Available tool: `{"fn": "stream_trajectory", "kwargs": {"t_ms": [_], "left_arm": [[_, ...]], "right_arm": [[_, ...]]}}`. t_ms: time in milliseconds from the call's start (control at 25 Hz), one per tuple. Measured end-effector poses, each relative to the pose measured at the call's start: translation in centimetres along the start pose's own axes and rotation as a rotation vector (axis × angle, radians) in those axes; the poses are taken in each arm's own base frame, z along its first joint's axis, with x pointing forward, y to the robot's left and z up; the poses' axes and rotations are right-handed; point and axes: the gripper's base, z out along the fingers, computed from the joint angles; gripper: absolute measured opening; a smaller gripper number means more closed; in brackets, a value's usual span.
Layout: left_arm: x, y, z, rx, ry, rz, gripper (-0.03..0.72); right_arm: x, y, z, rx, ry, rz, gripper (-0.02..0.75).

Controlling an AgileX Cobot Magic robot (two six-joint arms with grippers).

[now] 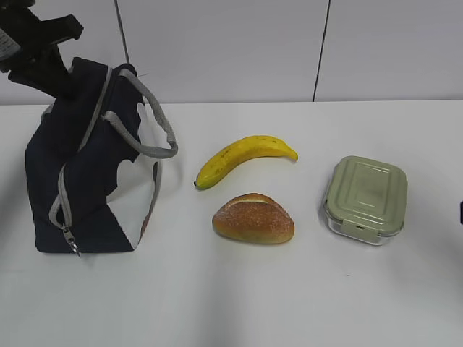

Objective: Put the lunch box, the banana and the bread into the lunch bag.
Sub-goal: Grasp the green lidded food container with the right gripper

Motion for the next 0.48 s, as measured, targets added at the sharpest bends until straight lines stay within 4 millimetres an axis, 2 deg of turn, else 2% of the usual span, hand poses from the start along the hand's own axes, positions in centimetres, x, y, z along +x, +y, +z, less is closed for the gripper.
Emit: {"fn": "stream_trajectory", "kwargs": {"t_ms": [200, 480], "left_arm": [[0.0, 0.0, 0.0, 0.0, 0.0, 0.006, 0.001], [0.0, 0.0, 0.0, 0.0, 0.0, 0.011, 0.001]], "right_arm": [[-3.8, 0.2, 2.1, 0.001, 0.116, 0.048, 0.491], [-7.7, 0.7, 5.1, -0.045, 0.196, 0.079, 0.515]]}}
